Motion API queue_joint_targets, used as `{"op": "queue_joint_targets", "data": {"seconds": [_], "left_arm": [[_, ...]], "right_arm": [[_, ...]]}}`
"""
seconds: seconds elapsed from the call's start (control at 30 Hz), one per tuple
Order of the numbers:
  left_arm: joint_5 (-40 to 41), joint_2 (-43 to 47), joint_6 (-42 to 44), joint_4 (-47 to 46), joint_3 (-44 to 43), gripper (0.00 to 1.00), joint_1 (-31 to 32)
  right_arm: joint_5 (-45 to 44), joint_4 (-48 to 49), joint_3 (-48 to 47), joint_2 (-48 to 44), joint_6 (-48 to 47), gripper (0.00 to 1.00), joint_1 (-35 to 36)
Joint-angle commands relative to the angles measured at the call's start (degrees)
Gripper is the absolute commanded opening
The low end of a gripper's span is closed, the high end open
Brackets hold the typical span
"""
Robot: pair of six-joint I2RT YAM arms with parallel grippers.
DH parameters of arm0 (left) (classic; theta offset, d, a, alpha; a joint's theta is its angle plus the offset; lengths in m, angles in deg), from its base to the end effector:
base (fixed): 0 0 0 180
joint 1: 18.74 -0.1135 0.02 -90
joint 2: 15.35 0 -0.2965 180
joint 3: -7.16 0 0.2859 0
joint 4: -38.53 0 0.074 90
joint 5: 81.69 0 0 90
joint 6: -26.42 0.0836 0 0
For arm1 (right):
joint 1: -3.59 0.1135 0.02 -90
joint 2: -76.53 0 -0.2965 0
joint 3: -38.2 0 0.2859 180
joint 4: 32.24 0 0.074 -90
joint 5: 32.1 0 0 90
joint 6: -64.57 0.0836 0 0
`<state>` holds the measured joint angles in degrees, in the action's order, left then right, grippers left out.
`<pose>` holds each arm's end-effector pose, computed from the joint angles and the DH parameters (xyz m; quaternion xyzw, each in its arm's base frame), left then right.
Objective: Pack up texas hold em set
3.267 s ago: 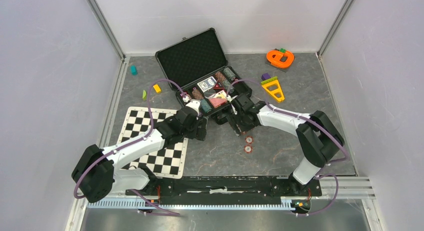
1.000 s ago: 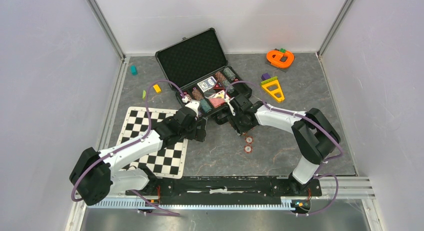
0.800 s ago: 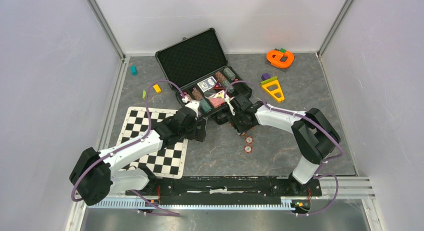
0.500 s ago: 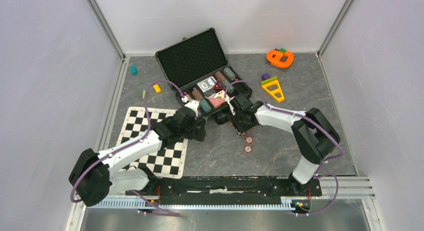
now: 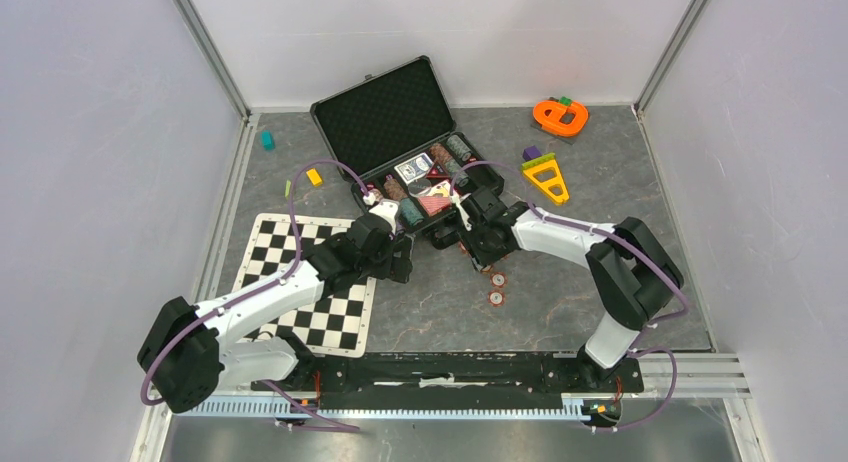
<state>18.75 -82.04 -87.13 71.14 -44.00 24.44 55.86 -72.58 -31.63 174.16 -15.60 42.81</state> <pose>0.2163 -0.1822 0.1929 0.1265 0.9221 -0.1247 0.3438 0.2893 0.2322 0.1278 -0.2458 0.9504 0.0628 0.1797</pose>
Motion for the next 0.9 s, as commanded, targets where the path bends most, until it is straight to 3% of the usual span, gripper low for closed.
{"op": "queue_joint_targets", "data": {"seconds": [0.0,0.5,0.87], "left_arm": [[0.02,1.29,-0.09,-1.24,-2.19,1.0,-0.29],[-4.55,1.47,-1.08,-2.64,-4.41,1.0,-1.41],[-5.48,0.78,-0.29,-1.54,-9.0,1.0,-3.83]], "right_arm": [[0.4,-1.2,-1.37,-3.66,0.79,0.39,-0.11],[-1.1,-0.46,-4.3,-8.83,0.58,0.38,-0.52],[-0.2,1.09,-12.75,-6.73,0.74,0.38,-5.05]]}}
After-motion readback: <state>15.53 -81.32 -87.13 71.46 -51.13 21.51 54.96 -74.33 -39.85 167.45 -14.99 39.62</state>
